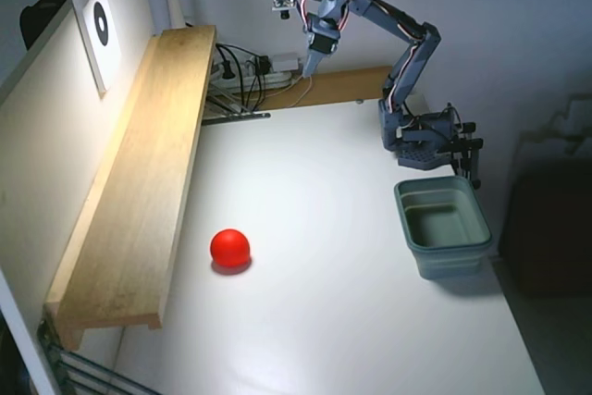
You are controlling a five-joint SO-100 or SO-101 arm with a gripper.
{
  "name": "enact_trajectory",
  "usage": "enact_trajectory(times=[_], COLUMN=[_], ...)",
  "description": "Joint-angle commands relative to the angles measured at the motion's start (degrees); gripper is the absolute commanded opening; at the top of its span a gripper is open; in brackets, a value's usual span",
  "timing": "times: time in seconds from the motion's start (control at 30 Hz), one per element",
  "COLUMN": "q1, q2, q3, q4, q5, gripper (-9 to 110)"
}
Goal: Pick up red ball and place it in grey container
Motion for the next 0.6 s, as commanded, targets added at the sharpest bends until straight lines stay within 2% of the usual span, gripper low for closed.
enact_trajectory(times=[0.0, 0.53, 0.57], q1=[0.56, 0.56, 0.56], q2=[1.96, 1.96, 1.96], q3=[-1.18, -1.18, -1.18], q4=[0.68, 0.68, 0.68], q5=[0.09, 0.09, 0.09], gripper=[-3, -3, 38])
